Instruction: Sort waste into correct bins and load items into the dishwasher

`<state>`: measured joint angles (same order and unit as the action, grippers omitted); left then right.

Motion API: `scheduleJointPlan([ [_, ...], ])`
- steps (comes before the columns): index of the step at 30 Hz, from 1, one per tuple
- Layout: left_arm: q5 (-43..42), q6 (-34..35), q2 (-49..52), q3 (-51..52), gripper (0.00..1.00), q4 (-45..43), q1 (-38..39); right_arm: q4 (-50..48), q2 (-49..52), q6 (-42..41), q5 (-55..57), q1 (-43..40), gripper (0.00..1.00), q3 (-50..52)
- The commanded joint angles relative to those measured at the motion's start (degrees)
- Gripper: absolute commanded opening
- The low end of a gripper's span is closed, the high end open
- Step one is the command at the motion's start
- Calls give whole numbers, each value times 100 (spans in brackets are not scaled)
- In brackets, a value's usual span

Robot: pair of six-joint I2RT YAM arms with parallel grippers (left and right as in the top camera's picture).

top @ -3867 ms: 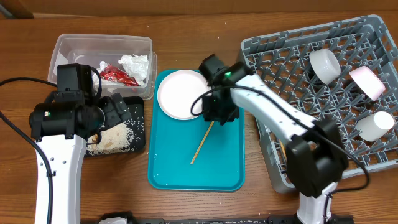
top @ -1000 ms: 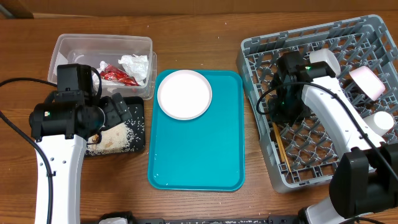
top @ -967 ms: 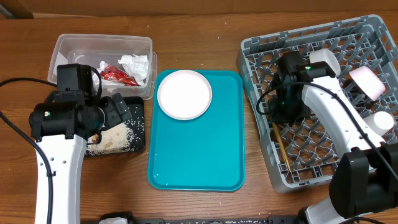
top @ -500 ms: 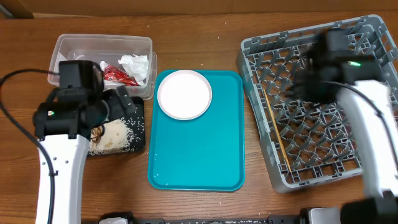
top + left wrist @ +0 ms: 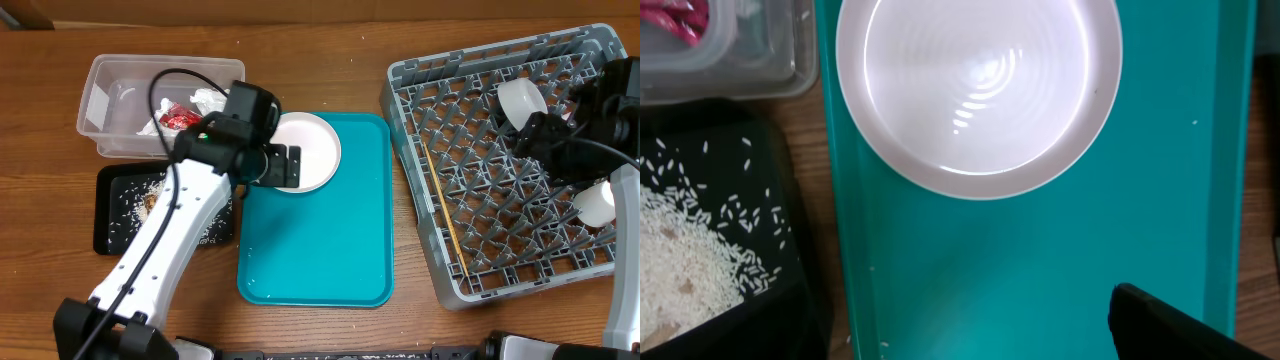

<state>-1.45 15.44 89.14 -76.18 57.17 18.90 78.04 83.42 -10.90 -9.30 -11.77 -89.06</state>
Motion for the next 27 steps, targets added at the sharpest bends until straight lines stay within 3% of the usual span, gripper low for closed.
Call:
scheduleJointPlan([
  [1, 184, 42, -83, -39, 98, 120, -57, -107, -15, 44, -151, 225, 75, -83],
  [8, 490, 306, -348, -48, 100, 658, -400, -560, -9, 39, -157, 953, 76, -83],
  [14, 431, 542, -973, -48, 100, 1014, -1333, -1773, 291, -153, -151, 2216, 78, -83],
  [20, 302, 538, -1460, -48, 100, 1276, -2483, -2822, 1314, -442, -129, 3351, 79, -81],
  [27, 289, 538, -1451, -46, 99, 1460, -2756, -3217, 2688, -861, 343, 4009, 79, -81],
])
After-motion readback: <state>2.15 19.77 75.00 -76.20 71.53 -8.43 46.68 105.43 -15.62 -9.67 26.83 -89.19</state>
